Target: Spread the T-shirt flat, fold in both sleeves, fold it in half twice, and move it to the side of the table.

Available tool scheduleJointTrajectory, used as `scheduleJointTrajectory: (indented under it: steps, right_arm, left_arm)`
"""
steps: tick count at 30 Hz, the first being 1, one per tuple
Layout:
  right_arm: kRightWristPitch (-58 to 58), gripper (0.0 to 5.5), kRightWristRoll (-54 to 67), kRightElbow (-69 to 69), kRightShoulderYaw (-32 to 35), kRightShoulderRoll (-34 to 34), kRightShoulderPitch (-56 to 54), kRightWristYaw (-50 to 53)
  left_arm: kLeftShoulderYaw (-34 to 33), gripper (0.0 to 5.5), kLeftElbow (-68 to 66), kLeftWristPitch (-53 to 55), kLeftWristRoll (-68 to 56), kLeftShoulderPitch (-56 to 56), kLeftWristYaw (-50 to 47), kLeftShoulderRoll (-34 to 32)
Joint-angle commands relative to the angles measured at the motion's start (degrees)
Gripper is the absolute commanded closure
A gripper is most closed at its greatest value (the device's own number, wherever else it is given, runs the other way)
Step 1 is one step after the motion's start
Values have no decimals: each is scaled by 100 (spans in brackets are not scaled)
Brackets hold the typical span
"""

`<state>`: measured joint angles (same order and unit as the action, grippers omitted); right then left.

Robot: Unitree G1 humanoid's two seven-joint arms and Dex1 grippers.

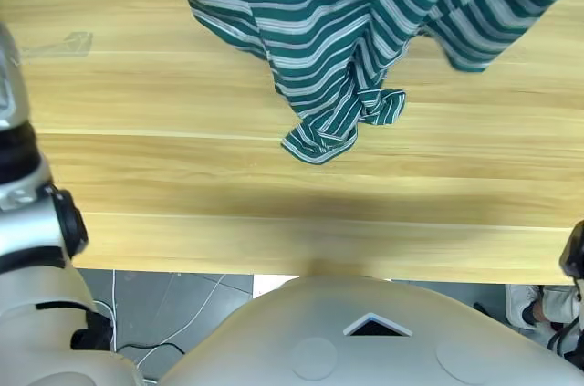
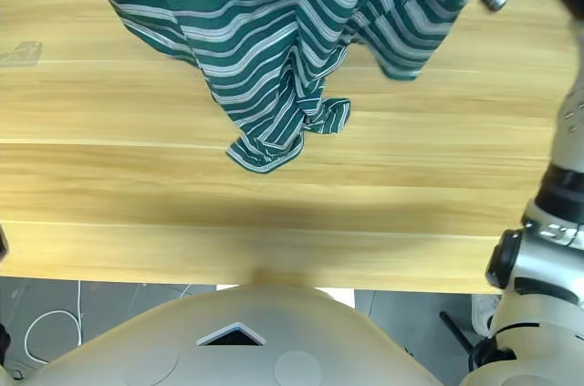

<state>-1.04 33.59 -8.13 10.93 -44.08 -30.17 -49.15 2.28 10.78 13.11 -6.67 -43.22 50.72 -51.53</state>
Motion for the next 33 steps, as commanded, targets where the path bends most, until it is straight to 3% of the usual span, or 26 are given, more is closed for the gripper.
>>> scheduleJointTrajectory:
  steps: [1,6,15,20,25,28,30,33]
  right_arm:
    - [-313,550,-68,4,125,-345,-410,-135]
    - [-986,550,300,-253,314,-524,-973,-13]
    - [-1638,550,471,1,495,-674,-1937,35]
    - [-1690,550,131,628,58,-563,-2227,-239]
    - [-316,550,-1560,3852,-947,85,-3870,7]
    - [775,550,-2838,6397,-1492,663,-5068,1614]
    - [1156,550,-3410,7101,-1781,771,-5454,2497]
    - [1484,550,-3687,7488,-1861,823,-5826,2951]
  left_arm:
    - [208,549,-693,-315,533,-933,407,-451]
    - [264,549,-1511,-615,807,-2172,593,-450]
    - [474,549,-2865,-845,1132,-3457,994,-447]
    - [880,549,-3451,-1049,1293,-3649,1610,-353]
    - [1439,549,-6382,-1667,2388,-5122,-328,849]
    - [1766,549,-7793,-1782,2924,-5540,-2133,1701]
    - [1926,549,-8177,-1721,3147,-5670,-2930,1945]
    - [1961,549,-8444,-1693,3279,-5982,-3649,2074]
